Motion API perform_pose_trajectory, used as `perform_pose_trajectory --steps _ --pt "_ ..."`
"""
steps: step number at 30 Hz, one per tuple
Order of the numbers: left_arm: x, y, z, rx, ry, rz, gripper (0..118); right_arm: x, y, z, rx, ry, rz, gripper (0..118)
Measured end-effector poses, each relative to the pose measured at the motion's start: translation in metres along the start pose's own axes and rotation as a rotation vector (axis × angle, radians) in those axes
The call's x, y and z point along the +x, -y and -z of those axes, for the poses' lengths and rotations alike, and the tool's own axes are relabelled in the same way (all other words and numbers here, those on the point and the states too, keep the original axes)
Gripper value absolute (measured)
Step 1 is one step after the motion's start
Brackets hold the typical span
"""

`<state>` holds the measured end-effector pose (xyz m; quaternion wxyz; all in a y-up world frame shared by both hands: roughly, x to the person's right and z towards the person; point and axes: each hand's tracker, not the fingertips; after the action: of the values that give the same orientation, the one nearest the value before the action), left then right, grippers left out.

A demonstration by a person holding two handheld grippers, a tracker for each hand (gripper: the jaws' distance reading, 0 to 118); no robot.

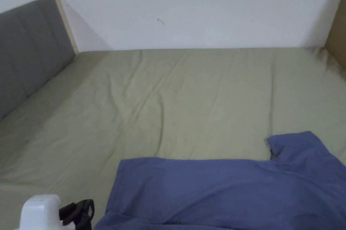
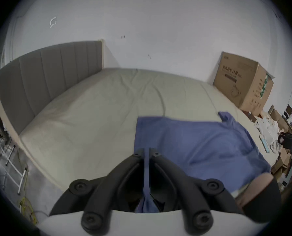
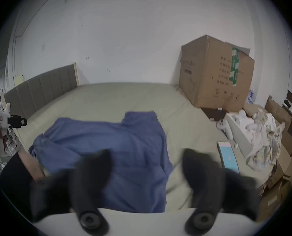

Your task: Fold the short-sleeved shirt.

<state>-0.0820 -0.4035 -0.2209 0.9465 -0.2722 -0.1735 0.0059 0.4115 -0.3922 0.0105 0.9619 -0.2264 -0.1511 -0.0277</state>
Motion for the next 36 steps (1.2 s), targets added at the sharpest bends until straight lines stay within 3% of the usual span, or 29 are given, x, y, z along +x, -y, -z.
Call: perform_pose_trajectory --steps 1,2,3,4,8,9,11,12,13,17,19,21,24,25,30,31,34,36 --pt "0.002 -0.009 0.011 -0.005 0.021 0.023 4 -0.004 -0.005 0.009 0.005 0.031 -0.025 0" --pt "0.005 -0.019 0.027 -0.023 0.020 0.038 4 -0.009 -0.009 0.019 -0.003 0.099 -0.076 0" --pt "0.002 -0.026 0.048 -0.027 0.016 0.036 4 -0.012 -0.013 0.028 -0.004 0.083 -0.076 0" --pt "0.000 -0.033 0.065 -0.029 0.029 0.034 4 -0.014 -0.017 0.038 -0.008 -0.009 -0.070 0" --pt "-0.011 -0.058 0.157 -0.133 0.020 0.017 9 -0.028 -0.029 0.066 -0.029 -0.034 -0.073 0" --pt "-0.011 -0.061 0.180 -0.189 0.008 0.048 21 -0.031 -0.031 0.072 -0.039 -0.045 -0.074 0" --pt "-0.013 -0.060 0.219 -0.265 -0.039 0.105 85 -0.036 -0.033 0.079 -0.047 -0.058 -0.070 0" --pt "-0.016 -0.058 0.237 -0.308 -0.028 0.090 106 -0.034 -0.035 0.083 -0.051 -0.074 -0.067 0" --pt "-0.019 -0.056 0.250 -0.352 -0.020 0.059 109 -0.035 -0.036 0.085 -0.051 -0.075 -0.069 0" --pt "-0.026 -0.041 0.284 -0.452 0.001 -0.089 105 -0.034 -0.040 0.094 -0.051 -0.068 -0.106 0" --pt "-0.020 -0.031 0.281 -0.419 -0.049 -0.032 101 -0.029 -0.043 0.102 -0.062 -0.051 -0.114 0" --pt "-0.004 -0.030 0.272 -0.323 -0.084 0.089 80 -0.023 -0.047 0.113 -0.083 -0.034 -0.111 0" --pt "0.004 -0.024 0.260 -0.298 -0.039 0.131 15 -0.010 -0.052 0.134 -0.131 -0.045 -0.077 0" --pt "0.007 -0.024 0.259 -0.296 -0.002 0.136 3 -0.007 -0.054 0.145 -0.169 -0.061 -0.054 0" --pt "0.007 -0.026 0.250 -0.279 0.038 0.146 3 0.023 -0.061 0.227 -0.355 -0.081 0.074 0" --pt "0.010 -0.026 0.240 -0.282 0.037 0.135 3 0.028 -0.060 0.246 -0.398 -0.098 0.093 12" --pt "0.014 -0.026 0.238 -0.285 0.039 0.144 3 0.036 -0.057 0.298 -0.483 -0.021 0.066 94" --pt "-0.002 -0.023 0.240 -0.292 0.043 0.155 3 0.050 -0.045 0.332 -0.518 -0.035 0.055 98"
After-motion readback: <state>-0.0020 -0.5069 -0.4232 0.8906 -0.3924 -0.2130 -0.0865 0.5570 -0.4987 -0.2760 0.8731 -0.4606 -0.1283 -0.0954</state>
